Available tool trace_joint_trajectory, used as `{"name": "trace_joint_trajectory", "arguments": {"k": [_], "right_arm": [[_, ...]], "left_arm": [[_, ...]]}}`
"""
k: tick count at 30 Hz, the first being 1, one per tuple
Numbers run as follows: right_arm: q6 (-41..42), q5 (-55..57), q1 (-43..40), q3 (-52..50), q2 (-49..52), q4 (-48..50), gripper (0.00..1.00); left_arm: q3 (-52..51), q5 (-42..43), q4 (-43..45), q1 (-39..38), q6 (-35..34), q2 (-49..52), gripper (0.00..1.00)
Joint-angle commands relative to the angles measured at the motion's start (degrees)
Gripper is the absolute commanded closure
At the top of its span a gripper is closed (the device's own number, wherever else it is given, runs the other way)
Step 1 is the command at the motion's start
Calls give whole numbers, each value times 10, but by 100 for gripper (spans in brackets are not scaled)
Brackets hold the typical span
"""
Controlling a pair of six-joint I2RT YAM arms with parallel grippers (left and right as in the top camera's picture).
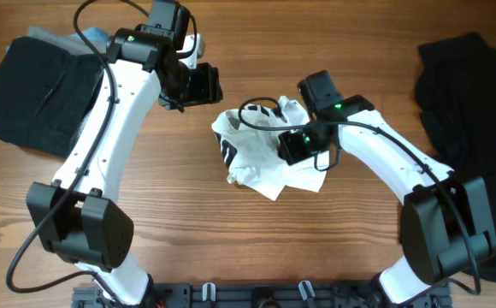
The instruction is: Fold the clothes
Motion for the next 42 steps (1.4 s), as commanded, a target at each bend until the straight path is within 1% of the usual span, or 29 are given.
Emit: {"name": "trace_joint_trajectory", "arguments": {"k": [1,2,3,5,6,8,10,11,12,14,15,17,19,20,21,22,23,24,25,26,27,29,30,31,33,37,38,40,42], "right_arm": [[7,84,-2,8,6,19,94],[7,84,-3,10,3,32,92],[23,84,-4,14,-1,64,79],[39,66,-5,14,-2,118,75],[31,3,-3,14,-1,141,70],[14,-94,6,13,4,139,65],[12,-106,22,5,6,113,63],[0,-109,33,3,6,92,67],[-25,-111,48,3,6,66,83],[-37,-106,56,3,4,29,96],[-35,-82,53,3,3,2,96],[32,42,48,3,-2,-40,96],[51,127,47,3,-19,-61,96],[76,177,47,3,-35,-76,96],[91,210,47,3,-47,-87,90],[116,245,47,3,-58,-99,88],[137,261,47,3,-66,-110,88],[140,261,46,3,-72,-116,71],[139,262,46,3,-74,-114,45],[137,261,44,3,-74,-97,39],[135,261,41,3,-74,-50,35],[108,228,40,3,-74,39,37],[88,177,40,3,-74,94,41],[79,138,40,3,-72,137,45],[80,85,41,3,-63,215,48],[107,75,41,3,-7,265,49],[102,57,41,3,13,266,48],[90,-5,43,3,50,261,31],[90,-11,53,3,70,259,29]], "left_arm": [[2,-10,2,3,14,2,33],[2,-12,2,3,14,2,33],[2,-12,1,3,14,2,33],[2,-14,-1,3,14,2,33],[2,-14,0,3,14,2,33],[2,-14,0,3,14,2,33],[2,-14,0,3,14,2,33],[2,-14,0,3,14,2,33],[2,-14,0,3,14,2,33],[2,-14,0,3,14,2,33],[2,-14,-1,3,14,2,33],[2,-14,0,3,14,2,33],[2,-14,2,3,14,2,32],[2,-14,2,3,14,2,32],[2,-14,2,3,14,2,32],[2,-14,2,3,14,2,32],[2,-14,2,3,14,2,31],[2,-14,2,3,14,2,30],[2,-14,2,3,14,2,30],[2,-18,2,3,14,2,30],[2,-22,3,3,14,2,30],[2,-22,2,3,14,2,29],[2,-22,2,3,14,2,29],[2,-22,2,3,14,2,29],[2,-22,2,3,14,2,29],[2,-22,6,3,14,2,29],[2,-22,9,3,14,2,28],[2,-22,11,3,14,2,28],[2,-22,12,3,14,2,28]]}}
